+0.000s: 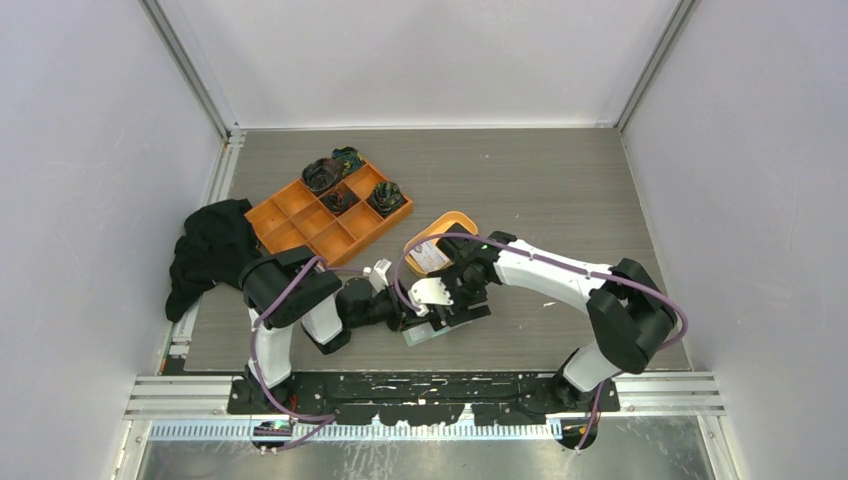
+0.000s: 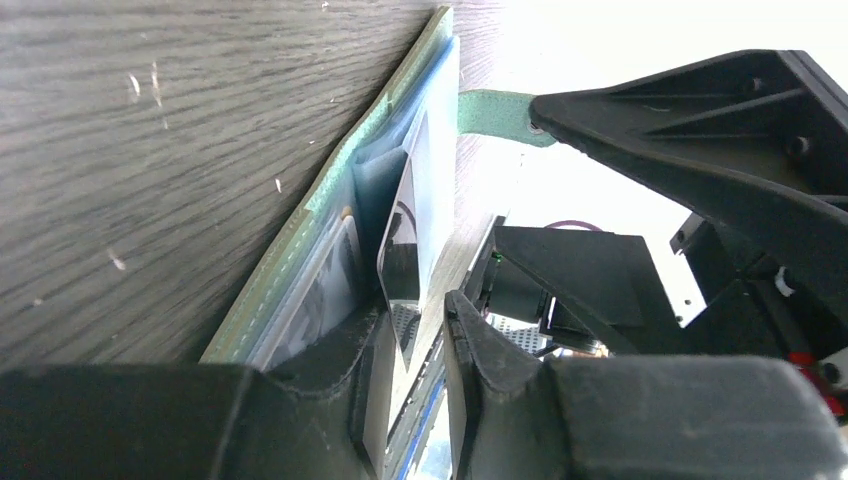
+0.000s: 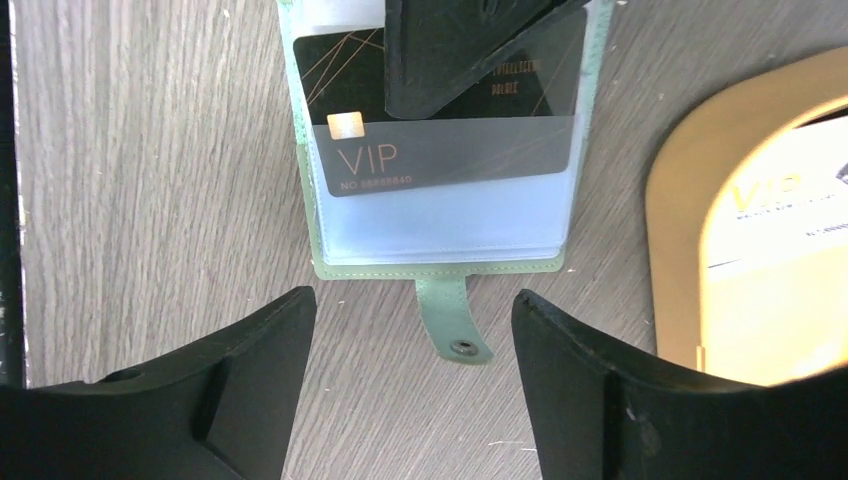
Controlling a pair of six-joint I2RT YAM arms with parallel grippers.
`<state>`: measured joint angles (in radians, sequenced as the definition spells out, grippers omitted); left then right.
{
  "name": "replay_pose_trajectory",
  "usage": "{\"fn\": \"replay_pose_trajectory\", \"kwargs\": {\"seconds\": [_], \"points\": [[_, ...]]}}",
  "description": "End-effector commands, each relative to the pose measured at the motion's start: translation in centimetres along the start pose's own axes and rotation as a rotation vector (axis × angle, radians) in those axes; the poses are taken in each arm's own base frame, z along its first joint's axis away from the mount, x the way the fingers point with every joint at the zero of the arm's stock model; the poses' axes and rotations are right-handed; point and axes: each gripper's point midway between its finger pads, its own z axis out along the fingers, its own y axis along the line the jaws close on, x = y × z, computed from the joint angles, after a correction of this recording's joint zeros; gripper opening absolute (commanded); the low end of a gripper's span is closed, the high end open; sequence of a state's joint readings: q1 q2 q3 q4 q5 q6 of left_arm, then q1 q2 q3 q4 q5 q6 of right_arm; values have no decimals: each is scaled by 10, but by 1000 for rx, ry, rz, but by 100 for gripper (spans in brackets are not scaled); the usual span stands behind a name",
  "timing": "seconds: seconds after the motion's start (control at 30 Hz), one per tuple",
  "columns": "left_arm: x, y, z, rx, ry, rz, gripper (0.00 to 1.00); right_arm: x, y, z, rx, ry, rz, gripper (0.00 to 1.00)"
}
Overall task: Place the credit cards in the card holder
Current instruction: Insert the credit card into the card holder.
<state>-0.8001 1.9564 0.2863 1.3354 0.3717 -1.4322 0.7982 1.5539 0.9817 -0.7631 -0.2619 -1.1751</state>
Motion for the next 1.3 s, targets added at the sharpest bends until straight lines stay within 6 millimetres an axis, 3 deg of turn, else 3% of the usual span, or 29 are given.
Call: {"fn": "replay_pose_trajectory", "kwargs": {"seconds": [0.0,0.17,0.33,0.4,0.53,0.77,0.97,1.27], "points": [[0,33,-2,-117,-4,7,27,-23,-1,-16,18,-118,-6,74],[0,33,-2,-120,-4,7,27,-58,14,-20,-60,-296,6,50],[0,34,-1,-121,-1,7,27,-91,23,-19,-96,-412,11,11],[0,34,-1,-121,-2,6,27,-101,26,-15,-98,-426,3,4],[0,35,-2,-125,-1,4,27,-116,25,-2,-55,-407,-10,1],[0,37,-2,-126,-2,3,28,-118,9,25,97,-247,-51,1],[1,37,-1,-113,3,-5,28,-112,14,42,124,-144,-153,1],[1,38,-2,-102,1,-13,28,-92,5,51,177,-36,-210,1]]}}
